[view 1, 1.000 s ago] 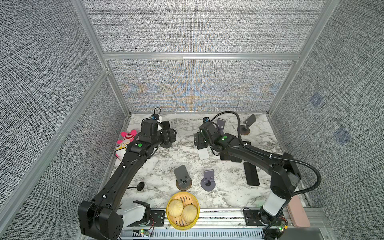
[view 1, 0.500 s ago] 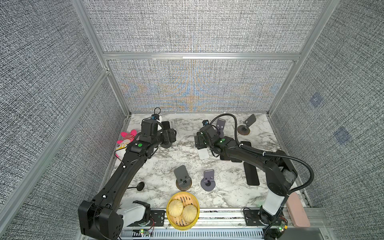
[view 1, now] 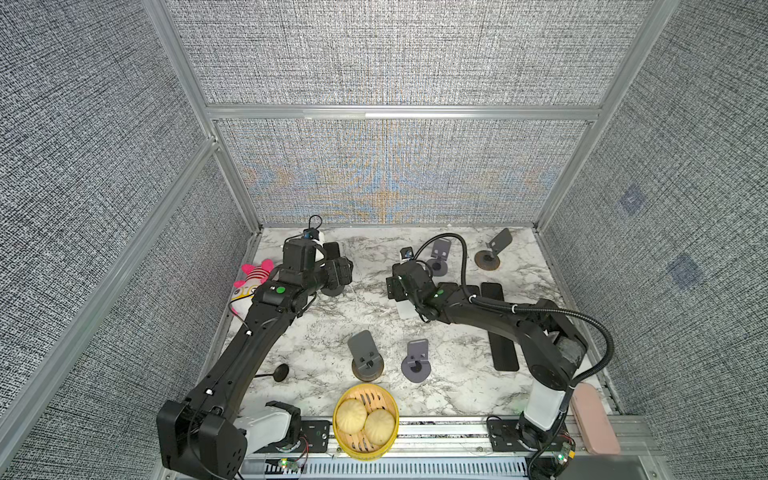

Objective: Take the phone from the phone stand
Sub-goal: 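Grasp the black phone with the right gripper and lift it off the white stand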

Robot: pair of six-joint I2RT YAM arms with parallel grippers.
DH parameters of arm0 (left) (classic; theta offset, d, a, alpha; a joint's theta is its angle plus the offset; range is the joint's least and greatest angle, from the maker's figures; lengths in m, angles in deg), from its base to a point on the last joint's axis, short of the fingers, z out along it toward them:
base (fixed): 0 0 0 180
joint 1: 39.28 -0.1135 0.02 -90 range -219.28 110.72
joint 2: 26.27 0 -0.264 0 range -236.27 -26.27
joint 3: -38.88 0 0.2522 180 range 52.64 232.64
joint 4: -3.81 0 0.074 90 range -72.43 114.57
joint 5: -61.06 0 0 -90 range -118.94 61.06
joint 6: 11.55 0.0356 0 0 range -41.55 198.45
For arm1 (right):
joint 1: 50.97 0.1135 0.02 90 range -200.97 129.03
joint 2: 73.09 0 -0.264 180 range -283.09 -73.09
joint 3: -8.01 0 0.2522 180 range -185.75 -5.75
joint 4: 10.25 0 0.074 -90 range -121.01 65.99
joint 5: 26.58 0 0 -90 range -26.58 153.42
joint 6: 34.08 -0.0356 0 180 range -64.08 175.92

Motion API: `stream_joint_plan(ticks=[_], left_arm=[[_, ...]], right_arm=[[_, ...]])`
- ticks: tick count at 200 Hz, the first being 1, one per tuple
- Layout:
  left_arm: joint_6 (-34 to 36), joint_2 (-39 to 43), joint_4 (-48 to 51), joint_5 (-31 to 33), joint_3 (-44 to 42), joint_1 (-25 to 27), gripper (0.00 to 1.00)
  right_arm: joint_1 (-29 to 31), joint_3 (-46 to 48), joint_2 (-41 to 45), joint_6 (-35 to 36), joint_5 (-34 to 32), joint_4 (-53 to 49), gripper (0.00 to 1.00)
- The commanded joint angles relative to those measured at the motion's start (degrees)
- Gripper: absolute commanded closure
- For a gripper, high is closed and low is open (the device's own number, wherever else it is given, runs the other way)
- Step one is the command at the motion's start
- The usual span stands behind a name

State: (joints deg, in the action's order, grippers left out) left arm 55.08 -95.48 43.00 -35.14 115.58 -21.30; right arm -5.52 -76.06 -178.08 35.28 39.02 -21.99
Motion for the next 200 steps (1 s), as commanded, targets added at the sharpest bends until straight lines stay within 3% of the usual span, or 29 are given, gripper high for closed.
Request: stream_joint_plan(ticks=[1,61,136,200], left_arm=[[0.7,-0.2,-0.2,-0.1,0.2,0.0,0.01],[0.8,0.0,-0.3,-0.1,0.2,-0.1,0.01],[0.6,-0.1,-0.3,-0.5,0.2,-0.1,0.01],[0.6,0.2,-0.3,-0.6,0.2,0.0,0.01]], right_arm=[[0.1,0.3,-0.2,-0.2,-1.7,3.1,0.13],[-0.1,0.1,-1.4,0.7,-2.5,3.7,0.13],[-0.4,1.0,-1.8,1.0,-3.0,4.9,0.29],[-0.3,-0.1,-0.9,1.4,-2.8,3.1,0.33]])
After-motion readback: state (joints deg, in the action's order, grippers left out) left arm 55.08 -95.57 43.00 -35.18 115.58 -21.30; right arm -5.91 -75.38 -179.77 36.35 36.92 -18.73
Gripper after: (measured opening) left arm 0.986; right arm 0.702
